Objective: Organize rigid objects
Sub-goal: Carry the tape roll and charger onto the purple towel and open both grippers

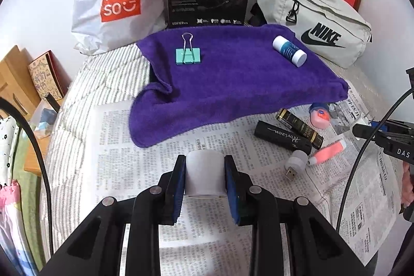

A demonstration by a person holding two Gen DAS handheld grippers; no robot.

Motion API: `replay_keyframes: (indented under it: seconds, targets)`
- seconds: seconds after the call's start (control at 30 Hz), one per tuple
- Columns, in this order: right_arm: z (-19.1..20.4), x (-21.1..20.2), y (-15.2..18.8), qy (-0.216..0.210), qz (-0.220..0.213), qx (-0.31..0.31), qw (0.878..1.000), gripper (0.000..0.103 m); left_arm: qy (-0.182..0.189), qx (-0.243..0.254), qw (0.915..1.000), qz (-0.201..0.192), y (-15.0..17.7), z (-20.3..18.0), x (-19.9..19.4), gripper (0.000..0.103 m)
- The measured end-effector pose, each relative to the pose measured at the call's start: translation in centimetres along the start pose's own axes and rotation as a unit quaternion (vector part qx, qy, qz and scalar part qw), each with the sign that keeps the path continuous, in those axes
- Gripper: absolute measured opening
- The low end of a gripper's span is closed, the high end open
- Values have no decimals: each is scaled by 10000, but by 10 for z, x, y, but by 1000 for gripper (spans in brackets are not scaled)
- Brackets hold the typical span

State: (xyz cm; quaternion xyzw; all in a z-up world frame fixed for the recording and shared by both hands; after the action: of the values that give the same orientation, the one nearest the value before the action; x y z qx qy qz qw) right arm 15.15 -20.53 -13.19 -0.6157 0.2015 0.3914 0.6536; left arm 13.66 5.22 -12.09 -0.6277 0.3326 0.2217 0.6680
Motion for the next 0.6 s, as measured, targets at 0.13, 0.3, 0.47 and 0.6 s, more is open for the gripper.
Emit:
replay_keyframes:
  seconds: [0.13,0.3,0.47,0.6]
  targets:
    - [5,-3,-7,-10,-65,-19,10000,28,-11,34,10000,-92,-10,2,-9,27]
    - [8,-5,-17,-35,-88,-38,9999,28,-4,82,9998,-171,-23,-2,-12,27]
    - [9,-4,-27,-17,-99,-128,9999,28,48,138,9997,-211,-34,-9,-10,27]
    - [7,-3,-32,-61,-108,-100,9999,28,126,118,9995,-248,-41,-12,-5,27]
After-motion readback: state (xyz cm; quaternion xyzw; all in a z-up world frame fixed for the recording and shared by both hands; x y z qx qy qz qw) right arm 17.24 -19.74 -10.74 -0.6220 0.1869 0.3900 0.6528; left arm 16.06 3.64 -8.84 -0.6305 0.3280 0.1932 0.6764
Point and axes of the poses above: each gripper's, at about its wrist camera, not at the fingertips, and x roughly the way its jaws point, z to its left, y to its underside, the point moved 6 cm from there along x, roughly the way its jaws point, and after that the axes turned 8 degrees about -z, right-handed, at the moved point
